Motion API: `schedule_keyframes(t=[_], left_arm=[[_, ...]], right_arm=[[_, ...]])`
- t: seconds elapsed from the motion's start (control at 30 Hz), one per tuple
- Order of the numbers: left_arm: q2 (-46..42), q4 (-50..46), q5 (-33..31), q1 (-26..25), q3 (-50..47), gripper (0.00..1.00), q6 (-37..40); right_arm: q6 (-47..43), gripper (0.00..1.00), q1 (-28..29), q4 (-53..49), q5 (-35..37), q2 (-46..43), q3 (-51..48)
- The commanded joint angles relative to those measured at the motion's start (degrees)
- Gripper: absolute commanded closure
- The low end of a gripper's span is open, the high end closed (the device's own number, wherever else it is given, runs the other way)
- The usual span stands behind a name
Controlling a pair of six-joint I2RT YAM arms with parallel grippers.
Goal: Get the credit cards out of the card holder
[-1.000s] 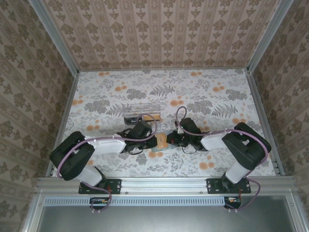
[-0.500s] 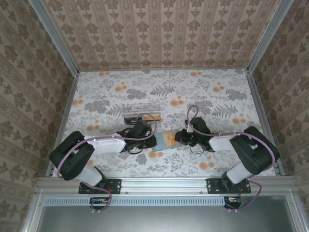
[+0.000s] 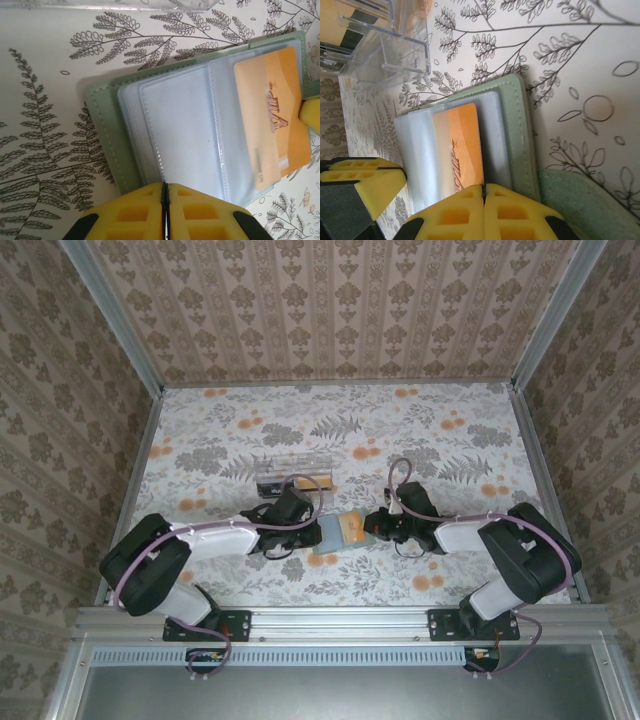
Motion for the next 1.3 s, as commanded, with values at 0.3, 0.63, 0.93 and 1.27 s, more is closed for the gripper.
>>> schedule_keyframes(t=[0.3, 0.63, 0.93, 1.27], left_arm=[[-2.1, -2.7, -0.8, 0.2, -0.4, 0.89, 1.1], [-14.1, -6.9, -4.2, 0.3, 0.6, 0.43, 3.0], [-37.1, -16.4, -12.2, 2.3, -3.4, 0.00, 3.8], [-64.3, -29.9, -15.0, 6.7, -8.8, 0.00, 2.8]], right_arm=[[-7.5, 1.00, -8.0, -13.5, 0.8, -13.5, -1.5], [-18.4, 1.00, -5.7, -31.1, 5.1, -28.4, 6.6], [-34.1, 1.00, 7.4, -41.6, 15.8, -19.5, 23.8], [-63.8, 1.00, 17.2, -38.6, 20.4, -4.8, 36.5]])
